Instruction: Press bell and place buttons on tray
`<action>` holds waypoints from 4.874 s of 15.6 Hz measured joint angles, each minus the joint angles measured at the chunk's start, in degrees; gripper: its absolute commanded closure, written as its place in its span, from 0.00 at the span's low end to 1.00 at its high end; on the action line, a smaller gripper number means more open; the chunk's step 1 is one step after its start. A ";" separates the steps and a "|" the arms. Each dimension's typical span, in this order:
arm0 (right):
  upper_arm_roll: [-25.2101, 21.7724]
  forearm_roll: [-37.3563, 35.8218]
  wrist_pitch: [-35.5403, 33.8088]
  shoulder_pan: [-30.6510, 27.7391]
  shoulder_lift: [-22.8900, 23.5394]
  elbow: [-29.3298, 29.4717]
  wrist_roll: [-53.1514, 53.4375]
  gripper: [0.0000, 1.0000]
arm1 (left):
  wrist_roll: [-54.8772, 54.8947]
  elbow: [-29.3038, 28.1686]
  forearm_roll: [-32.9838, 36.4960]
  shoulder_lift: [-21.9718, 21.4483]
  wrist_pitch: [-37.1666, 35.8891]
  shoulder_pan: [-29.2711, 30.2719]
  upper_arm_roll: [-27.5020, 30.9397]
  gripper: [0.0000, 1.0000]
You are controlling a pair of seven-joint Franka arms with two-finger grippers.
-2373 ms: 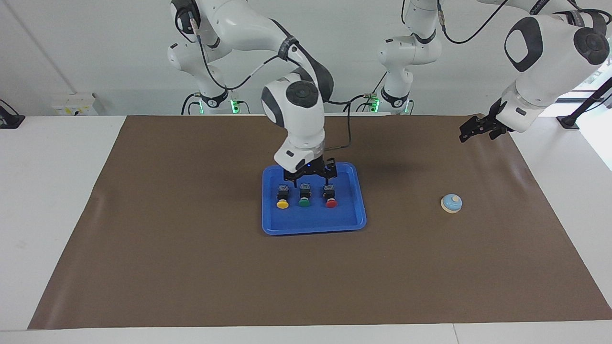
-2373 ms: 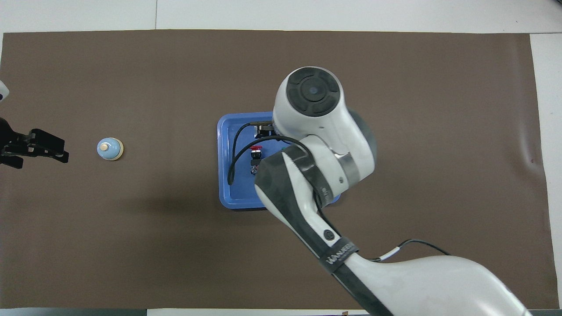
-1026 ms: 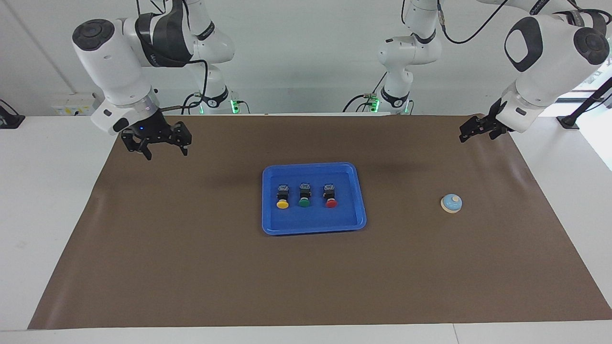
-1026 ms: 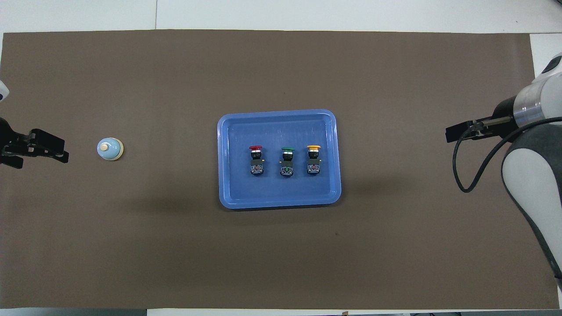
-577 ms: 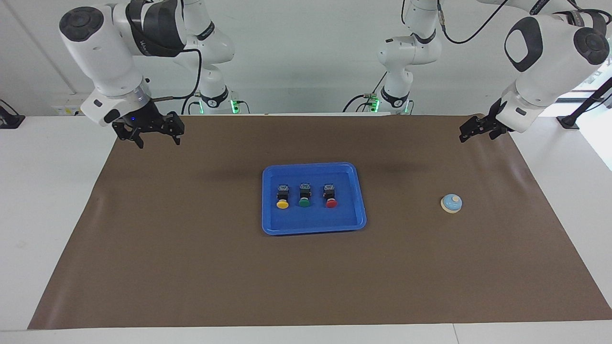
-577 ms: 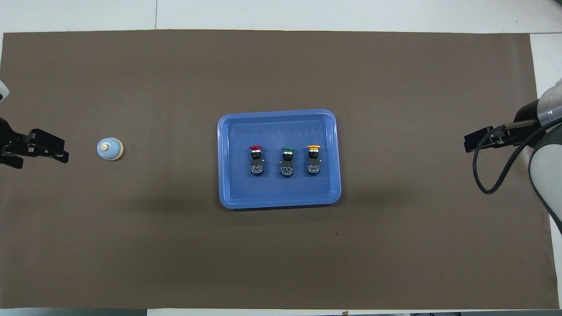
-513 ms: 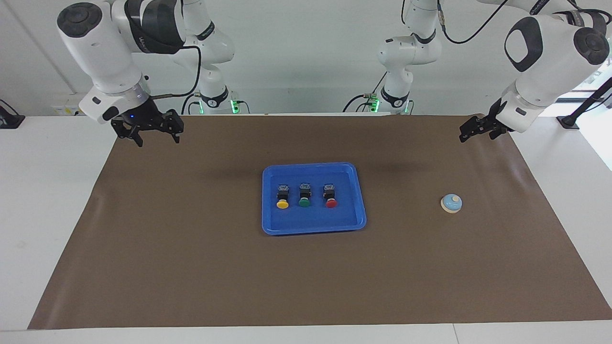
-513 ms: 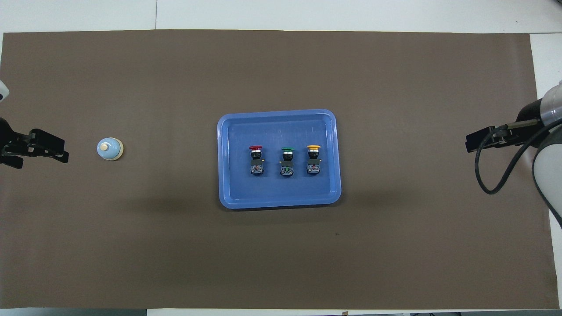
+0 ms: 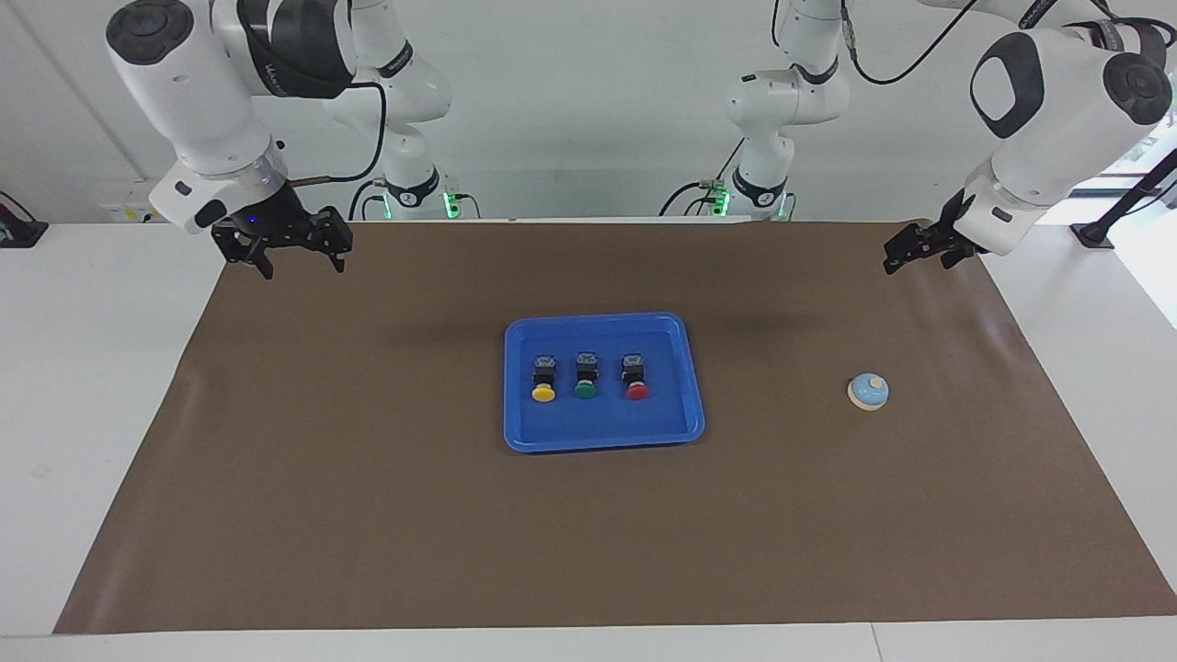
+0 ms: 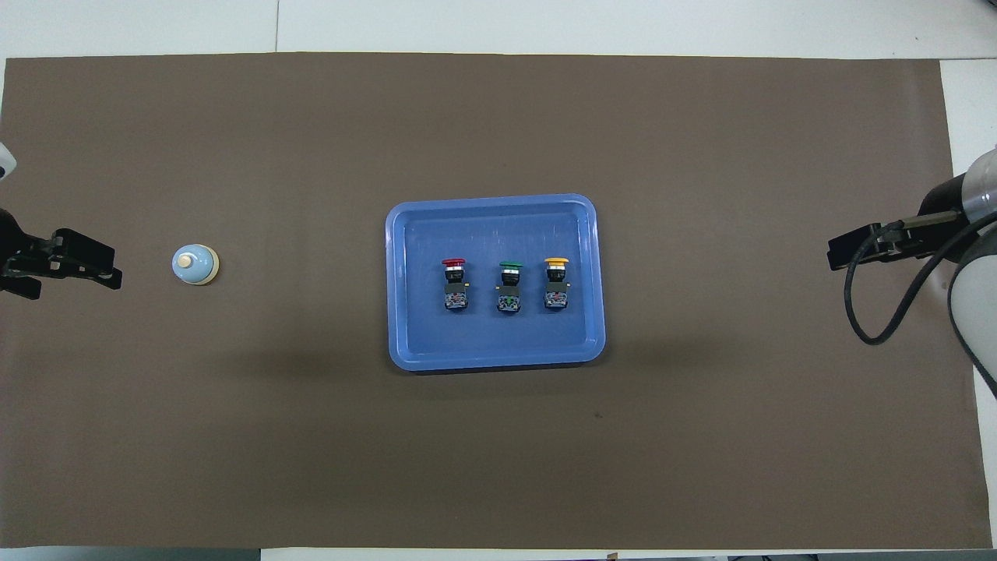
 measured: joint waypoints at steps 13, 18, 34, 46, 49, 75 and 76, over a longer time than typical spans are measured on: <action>-0.04 -0.01 -0.33 -0.03 0.00 0.00 6.42 0.00 | -5.18 -8.25 -2.44 0.92 15.02 3.16 0.52 1.00; -0.07 -0.02 -0.48 -0.24 0.00 -0.12 7.26 0.00 | -3.86 -13.69 -2.71 5.40 26.87 1.82 -0.06 1.00; 0.00 -0.02 -0.50 -0.73 0.00 -0.12 7.26 0.00 | -2.51 -16.03 -1.51 12.89 37.36 1.15 -0.05 1.00; 0.00 -0.02 -0.51 -0.73 0.00 -0.12 7.26 0.00 | -2.55 -2.08 -1.43 3.33 10.60 1.19 0.06 0.00; 0.00 -0.02 -0.51 -0.73 0.00 -0.12 7.26 0.00 | -2.54 -2.23 -1.43 0.04 4.04 1.16 -0.13 0.00; 0.00 -0.02 -0.51 -0.73 0.00 -0.12 7.26 0.00 | -1.44 -2.21 -1.43 -2.13 4.17 0.28 -0.62 0.00; 0.00 -0.02 -0.51 -0.73 0.00 -0.12 7.26 0.00 | -1.43 -2.21 -1.43 -2.13 4.54 0.28 -0.62 0.00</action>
